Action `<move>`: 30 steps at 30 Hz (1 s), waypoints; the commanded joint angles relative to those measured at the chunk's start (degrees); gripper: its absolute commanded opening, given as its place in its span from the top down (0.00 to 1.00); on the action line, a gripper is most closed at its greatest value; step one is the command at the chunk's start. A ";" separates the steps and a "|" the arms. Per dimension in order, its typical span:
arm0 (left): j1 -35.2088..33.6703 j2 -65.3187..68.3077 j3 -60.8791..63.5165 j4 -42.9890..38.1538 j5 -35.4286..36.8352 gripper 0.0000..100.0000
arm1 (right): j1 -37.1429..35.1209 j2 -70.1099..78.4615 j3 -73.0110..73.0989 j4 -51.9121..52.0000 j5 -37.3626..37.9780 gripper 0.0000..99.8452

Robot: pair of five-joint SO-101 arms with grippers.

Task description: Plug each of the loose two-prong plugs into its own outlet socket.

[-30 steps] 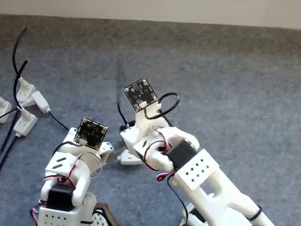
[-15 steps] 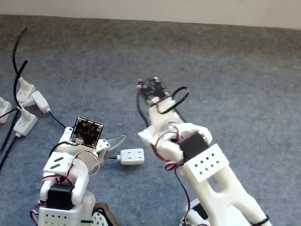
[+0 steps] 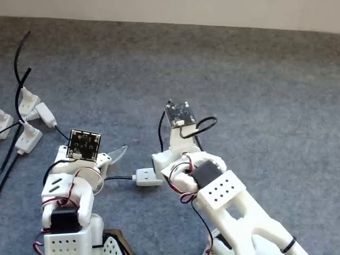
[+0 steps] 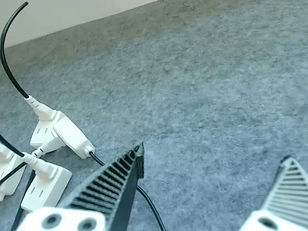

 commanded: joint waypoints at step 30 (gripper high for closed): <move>-0.57 -0.57 0.40 -2.20 0.44 0.60 | 1.89 0.75 0.40 1.45 1.67 1.00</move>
